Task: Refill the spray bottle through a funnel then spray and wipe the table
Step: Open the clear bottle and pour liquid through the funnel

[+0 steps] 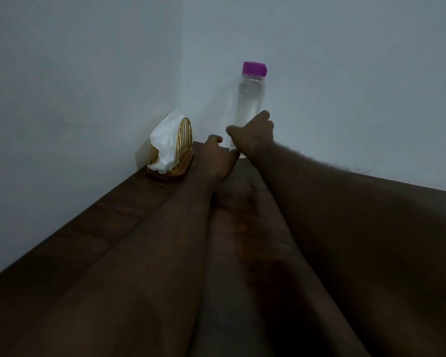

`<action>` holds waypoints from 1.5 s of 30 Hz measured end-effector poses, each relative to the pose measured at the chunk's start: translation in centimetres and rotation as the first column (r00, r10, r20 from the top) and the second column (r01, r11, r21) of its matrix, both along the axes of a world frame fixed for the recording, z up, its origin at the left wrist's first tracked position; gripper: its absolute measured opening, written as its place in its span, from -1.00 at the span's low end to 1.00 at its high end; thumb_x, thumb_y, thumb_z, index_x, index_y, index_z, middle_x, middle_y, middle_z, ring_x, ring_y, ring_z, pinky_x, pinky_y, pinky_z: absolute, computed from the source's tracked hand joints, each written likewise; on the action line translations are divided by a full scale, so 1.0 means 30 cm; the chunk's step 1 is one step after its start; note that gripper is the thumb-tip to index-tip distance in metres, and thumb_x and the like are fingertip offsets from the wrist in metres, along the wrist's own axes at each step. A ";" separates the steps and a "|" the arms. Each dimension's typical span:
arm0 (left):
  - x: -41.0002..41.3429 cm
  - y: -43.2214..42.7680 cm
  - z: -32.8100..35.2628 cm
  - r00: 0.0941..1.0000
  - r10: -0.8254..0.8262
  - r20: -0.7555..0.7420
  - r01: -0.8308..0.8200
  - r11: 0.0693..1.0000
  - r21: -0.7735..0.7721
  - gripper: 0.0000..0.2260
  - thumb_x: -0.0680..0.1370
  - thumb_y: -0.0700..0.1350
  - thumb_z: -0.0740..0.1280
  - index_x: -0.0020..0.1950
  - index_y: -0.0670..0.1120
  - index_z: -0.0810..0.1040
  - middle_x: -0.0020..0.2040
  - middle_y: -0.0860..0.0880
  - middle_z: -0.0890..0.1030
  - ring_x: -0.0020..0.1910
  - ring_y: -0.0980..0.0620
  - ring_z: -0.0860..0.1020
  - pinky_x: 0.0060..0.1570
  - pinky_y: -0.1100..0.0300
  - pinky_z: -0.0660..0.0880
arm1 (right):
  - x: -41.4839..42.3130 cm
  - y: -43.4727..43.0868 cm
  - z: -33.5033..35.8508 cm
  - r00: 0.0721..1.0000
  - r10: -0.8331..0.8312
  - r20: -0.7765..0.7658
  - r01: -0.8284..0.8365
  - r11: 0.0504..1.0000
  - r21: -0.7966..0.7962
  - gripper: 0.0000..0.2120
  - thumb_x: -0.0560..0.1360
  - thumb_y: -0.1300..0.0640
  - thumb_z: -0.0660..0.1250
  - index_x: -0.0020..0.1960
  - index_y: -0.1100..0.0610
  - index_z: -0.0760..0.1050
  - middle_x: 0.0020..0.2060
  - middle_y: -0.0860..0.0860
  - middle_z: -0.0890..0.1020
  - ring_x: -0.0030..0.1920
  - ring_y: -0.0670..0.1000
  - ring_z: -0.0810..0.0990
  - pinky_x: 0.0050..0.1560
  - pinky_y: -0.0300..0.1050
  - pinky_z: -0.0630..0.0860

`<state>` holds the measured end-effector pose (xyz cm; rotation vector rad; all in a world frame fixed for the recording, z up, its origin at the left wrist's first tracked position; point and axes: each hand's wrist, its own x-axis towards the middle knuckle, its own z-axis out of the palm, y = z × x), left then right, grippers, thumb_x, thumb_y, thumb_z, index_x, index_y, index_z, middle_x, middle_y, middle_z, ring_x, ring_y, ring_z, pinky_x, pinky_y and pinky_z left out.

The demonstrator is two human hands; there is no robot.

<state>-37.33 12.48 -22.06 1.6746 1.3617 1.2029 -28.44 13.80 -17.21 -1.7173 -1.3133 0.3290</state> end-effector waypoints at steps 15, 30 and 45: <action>0.014 0.024 0.006 0.999 0.014 -0.030 -0.014 1.000 -0.008 -0.49 0.56 -0.22 0.27 0.49 -0.11 0.23 0.31 -0.13 0.51 0.19 -0.07 0.54 -0.04 0.23 0.50 | 0.034 0.067 0.087 0.998 0.015 0.062 -0.018 0.999 0.047 -0.39 0.53 0.03 0.38 0.41 0.25 0.18 0.28 0.16 0.48 0.28 0.16 0.51 0.23 -0.02 0.52; -0.001 -0.454 0.043 0.819 0.039 -0.573 0.096 0.974 0.204 -0.63 0.55 -0.07 0.31 0.34 -0.15 0.45 0.27 -0.06 0.53 0.24 0.01 0.47 0.08 0.39 0.23 | 0.023 -0.542 0.083 0.994 0.029 0.109 -0.027 0.999 -0.025 -0.45 0.53 0.01 0.37 0.35 0.25 0.22 0.21 0.16 0.54 0.21 0.18 0.56 0.03 -0.07 0.44; 0.043 -0.894 -0.004 0.909 -0.189 -0.371 0.264 0.950 0.164 -0.77 0.51 -0.32 0.25 -0.07 0.03 0.51 -0.16 -0.02 0.58 -0.14 -0.04 0.57 -0.05 0.17 0.51 | 0.164 -1.176 0.013 0.991 0.135 0.012 -0.135 0.976 0.169 -0.61 0.38 0.01 0.44 0.12 0.12 0.45 -0.11 -0.06 0.62 -0.05 0.01 0.63 0.01 0.00 0.58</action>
